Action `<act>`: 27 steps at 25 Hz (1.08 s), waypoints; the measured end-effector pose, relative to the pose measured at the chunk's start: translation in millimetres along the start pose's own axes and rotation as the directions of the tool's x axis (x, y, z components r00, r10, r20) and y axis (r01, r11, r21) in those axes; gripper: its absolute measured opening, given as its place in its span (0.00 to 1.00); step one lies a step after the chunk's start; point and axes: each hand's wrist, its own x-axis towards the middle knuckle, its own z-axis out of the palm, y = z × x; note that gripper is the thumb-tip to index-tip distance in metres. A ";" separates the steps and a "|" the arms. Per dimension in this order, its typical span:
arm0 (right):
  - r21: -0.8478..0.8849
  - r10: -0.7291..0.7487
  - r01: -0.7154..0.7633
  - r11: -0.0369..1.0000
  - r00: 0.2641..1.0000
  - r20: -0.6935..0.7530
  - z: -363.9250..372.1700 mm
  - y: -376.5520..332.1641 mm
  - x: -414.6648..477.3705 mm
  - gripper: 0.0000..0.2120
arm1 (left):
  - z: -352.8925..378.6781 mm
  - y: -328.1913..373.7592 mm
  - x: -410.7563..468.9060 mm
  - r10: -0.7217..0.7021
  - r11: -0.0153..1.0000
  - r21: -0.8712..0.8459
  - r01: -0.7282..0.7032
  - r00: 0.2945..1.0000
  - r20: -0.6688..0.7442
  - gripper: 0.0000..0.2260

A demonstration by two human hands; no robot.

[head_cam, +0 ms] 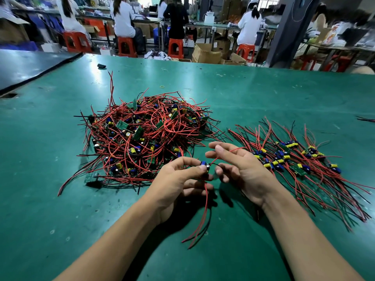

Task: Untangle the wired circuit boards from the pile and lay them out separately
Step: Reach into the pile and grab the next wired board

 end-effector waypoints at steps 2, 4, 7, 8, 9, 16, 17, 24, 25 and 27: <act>0.141 0.064 -0.067 0.988 0.998 0.029 -4.0 -5.1 -0.8 0.22 | -1.5 2.6 0.0 -0.013 0.999 -0.037 0.014 1.000 0.014 0.06; 0.341 0.097 -0.130 0.931 0.989 0.112 -7.9 -9.2 -1.4 0.23 | -2.1 4.9 -0.1 -0.022 0.998 -0.054 0.023 1.000 0.015 0.08; 0.563 0.068 -0.141 0.814 0.987 0.148 -9.0 -7.3 2.0 0.19 | -2.8 5.8 -0.7 -0.042 0.996 -0.081 0.042 0.999 -0.004 0.09; 0.594 0.058 -0.127 0.794 0.989 0.134 -7.4 -6.0 3.2 0.18 | -2.2 6.0 -1.1 -0.043 0.995 -0.085 0.043 0.999 -0.006 0.08; 0.594 0.047 -0.108 0.797 0.992 0.118 -5.4 -3.9 3.7 0.17 | -2.0 5.9 -1.3 -0.037 0.996 -0.082 0.036 0.999 -0.007 0.07; -0.235 -0.055 0.047 0.971 0.998 -0.029 10.9 19.8 0.9 0.06 | 3.8 -7.3 -0.2 0.138 0.986 0.101 -0.134 0.990 -0.026 0.07; -0.353 -0.089 0.073 0.933 0.996 -0.028 11.0 19.6 0.0 0.05 | 3.9 -9.3 -0.1 0.162 0.977 0.145 -0.156 0.986 -0.030 0.06; -0.381 -0.025 0.048 0.923 0.998 0.066 6.6 14.5 -4.1 0.08 | 1.4 -8.0 2.4 0.121 0.970 0.212 -0.118 0.993 0.001 0.10; -0.351 -0.012 0.039 0.935 0.997 0.078 6.5 14.7 -4.0 0.09 | 2.0 -7.6 1.8 0.107 0.975 0.195 -0.105 0.994 0.003 0.12; -0.331 -0.016 0.043 0.943 0.996 0.082 5.2 13.2 -3.3 0.08 | 1.0 -6.8 1.5 0.087 0.975 0.201 -0.091 0.996 0.029 0.14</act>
